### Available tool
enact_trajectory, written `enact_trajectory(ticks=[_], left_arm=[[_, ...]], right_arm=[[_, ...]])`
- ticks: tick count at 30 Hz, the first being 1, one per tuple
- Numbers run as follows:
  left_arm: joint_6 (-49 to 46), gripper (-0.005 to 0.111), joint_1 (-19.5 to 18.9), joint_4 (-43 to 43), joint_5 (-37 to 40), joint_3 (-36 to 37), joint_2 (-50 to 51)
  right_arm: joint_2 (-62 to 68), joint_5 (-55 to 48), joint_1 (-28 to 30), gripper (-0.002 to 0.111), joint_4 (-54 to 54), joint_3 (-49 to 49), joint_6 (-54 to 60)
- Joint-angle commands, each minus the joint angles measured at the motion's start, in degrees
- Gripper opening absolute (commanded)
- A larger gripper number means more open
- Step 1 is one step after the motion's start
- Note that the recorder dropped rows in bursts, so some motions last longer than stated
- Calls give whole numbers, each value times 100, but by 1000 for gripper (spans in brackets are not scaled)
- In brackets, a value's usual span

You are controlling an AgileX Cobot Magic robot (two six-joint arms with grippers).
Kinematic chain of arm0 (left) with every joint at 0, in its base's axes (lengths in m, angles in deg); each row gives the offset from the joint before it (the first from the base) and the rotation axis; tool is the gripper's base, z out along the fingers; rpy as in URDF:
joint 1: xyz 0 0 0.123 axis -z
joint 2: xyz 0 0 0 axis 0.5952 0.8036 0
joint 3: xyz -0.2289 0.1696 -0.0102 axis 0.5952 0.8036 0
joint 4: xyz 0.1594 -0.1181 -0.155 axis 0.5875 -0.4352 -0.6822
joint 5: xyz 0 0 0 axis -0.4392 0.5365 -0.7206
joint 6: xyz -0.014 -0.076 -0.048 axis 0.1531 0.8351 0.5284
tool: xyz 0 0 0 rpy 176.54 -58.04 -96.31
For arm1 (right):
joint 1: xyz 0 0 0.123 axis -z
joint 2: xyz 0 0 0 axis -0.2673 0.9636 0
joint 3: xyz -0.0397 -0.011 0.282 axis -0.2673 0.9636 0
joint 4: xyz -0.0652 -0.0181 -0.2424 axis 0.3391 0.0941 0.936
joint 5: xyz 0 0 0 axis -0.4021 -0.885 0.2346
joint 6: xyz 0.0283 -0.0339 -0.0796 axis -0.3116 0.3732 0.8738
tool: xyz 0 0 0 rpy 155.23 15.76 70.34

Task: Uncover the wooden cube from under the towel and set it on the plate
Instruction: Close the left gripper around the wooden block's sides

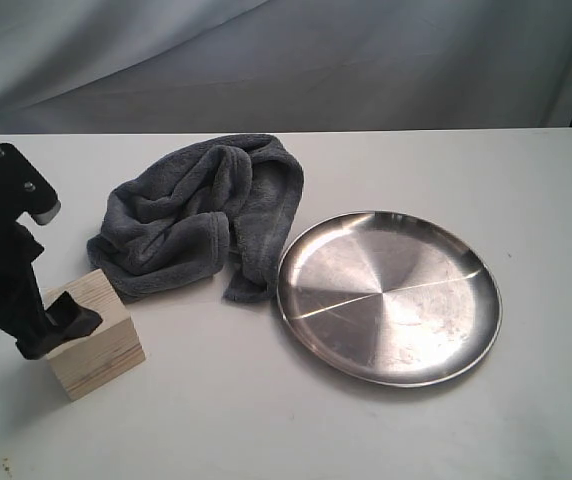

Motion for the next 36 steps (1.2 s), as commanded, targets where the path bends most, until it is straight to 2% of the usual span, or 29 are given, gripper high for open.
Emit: enact_trajectory(ticks=[1,15,22,27,32,36], left_arm=[[-37,104,1,114,24,-41,272],[-61,104,1,102,-23,-41,779],[-462,104,12,102,-23,-41,880],[-473,104,264,57,-184,-41,880],[-463,104,681,57,-410,-41,880],[-463,104,734,100,-608,-41,880]], right_arm=[[-29,11,-10,0,0,22,-10],[-29,11,-10,0,0,22,-10],[-29,11,-10,0,0,22,-10],[-29,11,-10,0,0,22,-10],[-29,11,-10,0,0,22,-10],[-29,11,-10,0,0,22,-10]])
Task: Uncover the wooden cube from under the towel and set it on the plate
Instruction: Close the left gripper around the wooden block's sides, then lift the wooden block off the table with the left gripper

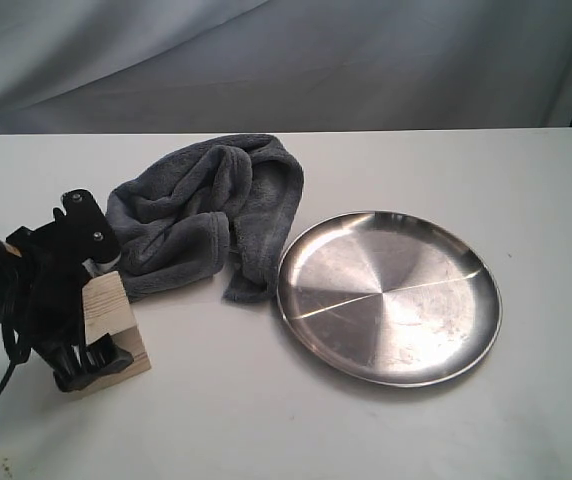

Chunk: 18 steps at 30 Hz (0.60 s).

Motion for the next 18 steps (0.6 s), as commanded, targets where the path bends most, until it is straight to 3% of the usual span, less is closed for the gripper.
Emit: enact_trajectory(ticks=[1,18], left_arm=[[-13,104,72,2,-217,-33,15],[5,104,72,146,-403,-33,15]], right_arm=[[-29,11,-10,0,0,22,-10],[-29,11,-10,0,0,22,-10]])
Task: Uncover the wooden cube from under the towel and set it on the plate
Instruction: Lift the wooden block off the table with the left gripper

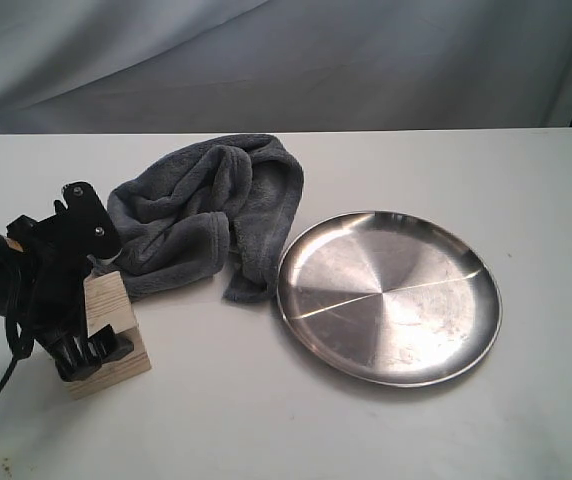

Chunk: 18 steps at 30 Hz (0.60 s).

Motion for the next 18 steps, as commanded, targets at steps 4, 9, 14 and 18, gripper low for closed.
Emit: enact_trajectory(ticks=[4,9,14,18], left_arm=[[5,104,31,-5,3,-33,15],[30,96,31,-5,181,-33,15],[174,40,31,242,501,-33,15],[130,2,31,601,978,-33,-5]], right_arm=[[-29,11,-10,0,0,22,-10],[-29,11,-10,0,0,22,-10],[-29,11,-10,0,0,22,-10],[-29,11,-10,0,0,22,-10]])
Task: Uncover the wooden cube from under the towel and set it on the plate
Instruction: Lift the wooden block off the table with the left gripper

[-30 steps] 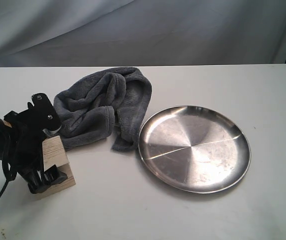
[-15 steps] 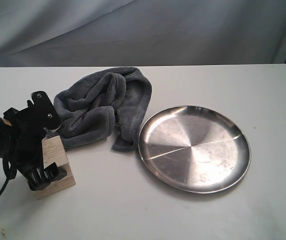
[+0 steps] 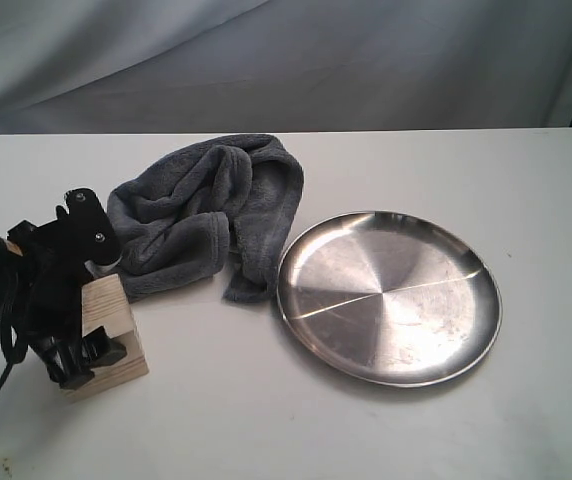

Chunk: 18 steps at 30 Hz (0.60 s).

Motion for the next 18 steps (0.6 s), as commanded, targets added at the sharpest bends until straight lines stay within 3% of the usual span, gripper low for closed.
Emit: enact_trajectory(ticks=[1,9,18], left_arm=[[39,2,31,335,628,-6,-52],[72,2,31,98,1097,-388,-1116],[72,2,31,-574,959,-400,-2055]], right_arm=[[-29,11,-10,0,0,22,-10],[-29,11,-10,0,0,22,-10],[-29,11,-10,0,0,22,-10]])
